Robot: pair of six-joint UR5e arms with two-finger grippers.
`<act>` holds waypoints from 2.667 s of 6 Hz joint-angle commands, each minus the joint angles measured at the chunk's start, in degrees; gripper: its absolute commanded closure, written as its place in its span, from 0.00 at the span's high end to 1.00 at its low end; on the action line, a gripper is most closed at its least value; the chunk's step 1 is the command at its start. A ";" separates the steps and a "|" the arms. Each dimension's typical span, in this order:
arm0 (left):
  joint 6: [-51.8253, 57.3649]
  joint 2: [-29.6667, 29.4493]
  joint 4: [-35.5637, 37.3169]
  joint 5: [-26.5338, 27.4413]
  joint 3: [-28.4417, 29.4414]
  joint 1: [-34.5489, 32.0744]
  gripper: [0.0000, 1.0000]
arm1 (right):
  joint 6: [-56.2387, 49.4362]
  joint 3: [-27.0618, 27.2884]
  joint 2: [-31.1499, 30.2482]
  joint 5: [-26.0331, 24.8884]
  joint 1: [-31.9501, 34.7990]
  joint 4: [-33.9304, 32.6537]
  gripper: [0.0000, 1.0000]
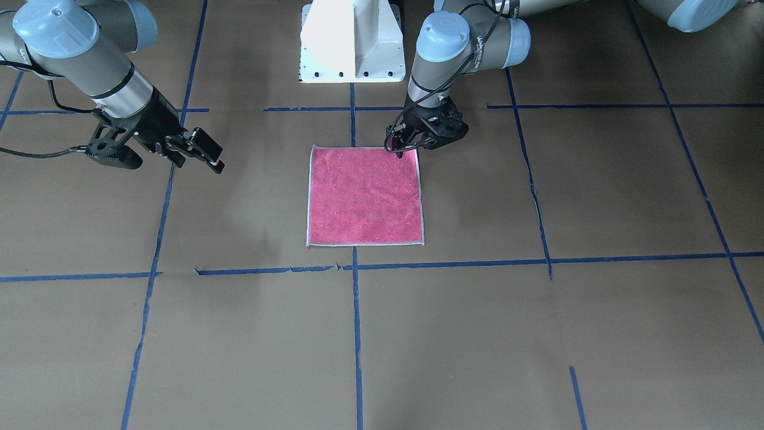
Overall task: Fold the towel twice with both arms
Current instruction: 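Hold the left gripper still while the right gripper moves to the other near corner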
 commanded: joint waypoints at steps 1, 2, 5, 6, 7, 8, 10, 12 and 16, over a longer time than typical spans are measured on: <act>0.03 0.10 -0.02 -0.03 0.34 -0.09 0.64 | 0.00 0.19 -0.29 0.00 0.08 0.04 0.99; -0.06 0.10 -0.02 -0.12 0.34 -0.09 0.54 | 0.00 0.54 -0.38 0.09 0.08 0.04 0.99; 0.03 0.27 -0.11 -0.12 0.34 -0.09 0.10 | 0.00 0.63 -0.38 0.09 0.17 -0.04 0.99; 0.03 0.18 -0.11 -0.12 0.25 -0.09 0.06 | 0.00 0.98 -0.55 0.17 0.17 -0.04 0.99; 0.11 0.18 -0.11 -0.21 -0.01 -0.27 0.02 | 0.00 0.98 -0.55 0.18 0.25 -0.04 0.99; 0.11 0.27 -0.11 -0.64 -0.89 -1.14 0.00 | 0.00 0.98 -0.46 0.09 -0.01 -0.13 0.99; 0.11 0.27 0.06 -0.74 -0.98 -1.50 0.00 | 5.40 0.98 0.41 -3.31 -4.46 -0.22 0.99; 0.11 0.36 0.06 -0.74 -0.89 -1.41 0.00 | 15.33 0.89 4.71 -11.21 -14.46 -1.62 0.99; 0.03 0.01 -0.64 -0.74 -0.11 -1.06 0.00 | 22.15 -3.04 16.75 -20.74 -23.56 -15.16 0.99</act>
